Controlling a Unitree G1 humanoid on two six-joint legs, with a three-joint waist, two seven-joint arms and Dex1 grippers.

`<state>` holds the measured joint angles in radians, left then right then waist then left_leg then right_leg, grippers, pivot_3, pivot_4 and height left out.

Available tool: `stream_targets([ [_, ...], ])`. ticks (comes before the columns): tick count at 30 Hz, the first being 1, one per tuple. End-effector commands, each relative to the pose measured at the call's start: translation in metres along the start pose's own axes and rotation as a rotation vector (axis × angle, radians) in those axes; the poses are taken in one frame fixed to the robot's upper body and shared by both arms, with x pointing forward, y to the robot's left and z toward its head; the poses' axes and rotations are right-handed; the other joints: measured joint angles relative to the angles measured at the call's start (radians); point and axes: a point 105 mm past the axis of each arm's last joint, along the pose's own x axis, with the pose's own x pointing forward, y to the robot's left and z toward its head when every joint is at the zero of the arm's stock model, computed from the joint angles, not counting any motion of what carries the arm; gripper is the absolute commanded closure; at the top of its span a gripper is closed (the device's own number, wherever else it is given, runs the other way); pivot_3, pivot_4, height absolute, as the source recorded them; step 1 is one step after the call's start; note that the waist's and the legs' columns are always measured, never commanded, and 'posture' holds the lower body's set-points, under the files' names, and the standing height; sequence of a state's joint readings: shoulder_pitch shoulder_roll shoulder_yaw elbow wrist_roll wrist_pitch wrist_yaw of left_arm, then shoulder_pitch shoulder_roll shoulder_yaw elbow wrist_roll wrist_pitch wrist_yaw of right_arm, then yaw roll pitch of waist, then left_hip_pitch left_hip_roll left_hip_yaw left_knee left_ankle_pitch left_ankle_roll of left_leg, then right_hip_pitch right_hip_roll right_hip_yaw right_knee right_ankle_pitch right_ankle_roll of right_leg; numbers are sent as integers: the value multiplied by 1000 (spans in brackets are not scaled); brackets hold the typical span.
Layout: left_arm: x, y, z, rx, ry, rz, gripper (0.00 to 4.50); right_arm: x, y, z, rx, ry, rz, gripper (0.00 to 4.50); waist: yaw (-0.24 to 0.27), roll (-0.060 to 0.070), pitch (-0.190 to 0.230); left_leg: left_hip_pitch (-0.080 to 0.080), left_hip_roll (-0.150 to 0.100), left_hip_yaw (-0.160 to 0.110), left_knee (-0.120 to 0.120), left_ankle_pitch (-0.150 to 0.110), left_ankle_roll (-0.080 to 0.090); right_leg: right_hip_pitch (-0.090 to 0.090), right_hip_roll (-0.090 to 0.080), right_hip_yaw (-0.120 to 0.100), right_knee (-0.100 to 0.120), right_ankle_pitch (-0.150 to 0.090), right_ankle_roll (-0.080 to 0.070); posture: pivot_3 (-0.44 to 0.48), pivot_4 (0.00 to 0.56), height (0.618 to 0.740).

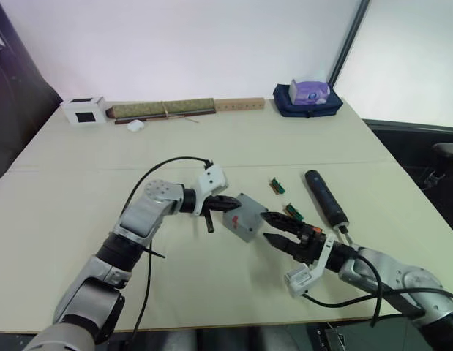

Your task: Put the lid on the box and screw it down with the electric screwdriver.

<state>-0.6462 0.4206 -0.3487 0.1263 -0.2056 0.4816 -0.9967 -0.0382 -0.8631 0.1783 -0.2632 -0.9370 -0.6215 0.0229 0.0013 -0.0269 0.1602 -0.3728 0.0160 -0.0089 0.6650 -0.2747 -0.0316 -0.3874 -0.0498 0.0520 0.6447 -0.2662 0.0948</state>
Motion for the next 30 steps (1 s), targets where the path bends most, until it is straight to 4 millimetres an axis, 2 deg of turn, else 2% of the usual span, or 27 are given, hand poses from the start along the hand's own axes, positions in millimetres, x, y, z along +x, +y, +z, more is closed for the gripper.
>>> stream_targets([
  [1, 5, -7, -37, -114, 90, -17, 4500, -4, 1, 1, 154, 12, 0, 17, 1, 0, 0, 0, 0, 0, 0, 0, 0, 0, 0, 0, 0, 0, 0, 0, 150, 740],
  [3, -1, -2, -12, -123, -33, -6, 4500, -4, 2, 4, 285, 4, 18, 17, 0, -1, 0, 0, 0, 0, 0, 0, 0, 0, 0, 0, 0, 0, 0, 0, 150, 740],
  [6, -19, 8, 15, -120, -141, 38, 4500, -2, 3, 0, 486, 34, 55, 683, -12, -1, 3, -2, 0, 0, 0, 0, 0, -1, 0, 0, 0, 0, 0, 0, 150, 740],
  [8, -32, 13, 24, -112, -177, 70, 4500, -1, 6, -2, 629, 62, 98, 1443, -17, -1, 6, -2, 0, 0, 0, 0, 0, -2, 0, 0, 0, 0, 0, 0, 150, 740],
  [12, -52, 23, 30, -109, -201, 141, 4500, 1, 11, -8, 865, 119, 151, 2972, -20, -1, 12, -3, 3, -1, -2, 0, 1, -4, 2, 0, 1, 0, 0, 0, 150, 740],
  [16, -62, 32, 15, -98, -143, 226, 4500, 4, 18, -11, 1130, 173, 249, 4485, -16, -1, 15, -3, 3, -1, -3, 0, 1, -5, 3, 0, 1, 0, 0, 0, 150, 740],
  [19, -52, 28, -5, -105, -79, 220, 4500, 13, 20, -11, 1240, 204, 278, 4485, -16, -1, 17, -3, 3, -1, -3, 0, 1, -5, 2, 0, 1, 0, -1, 0, 150, 740],
  [23, -34, 21, -18, -106, -55, 194, 4500, 26, 21, -10, 1299, 225, 318, 4485, -11, -1, 17, -7, 3, -1, -3, 0, 0, -9, 2, 0, 1, 0, -1, 0, 150, 740],
  [27, -21, 15, -24, -97, -33, 162, 4500, 36, 16, -13, 1327, 243, 311, 4485, -13, -1, 17, -19, 2, -1, -1, 0, 0, -19, 2, -1, 2, 1, 1, 0, 150, 740],
  [30, -15, 7, -23, -94, -34, 121, 4500, 43, 14, -12, 1333, 235, 323, 4485, -17, -1, 17, -19, 2, -1, -1, 0, 0, -21, 2, 0, 2, 3, 3, 0, 150, 740],
])
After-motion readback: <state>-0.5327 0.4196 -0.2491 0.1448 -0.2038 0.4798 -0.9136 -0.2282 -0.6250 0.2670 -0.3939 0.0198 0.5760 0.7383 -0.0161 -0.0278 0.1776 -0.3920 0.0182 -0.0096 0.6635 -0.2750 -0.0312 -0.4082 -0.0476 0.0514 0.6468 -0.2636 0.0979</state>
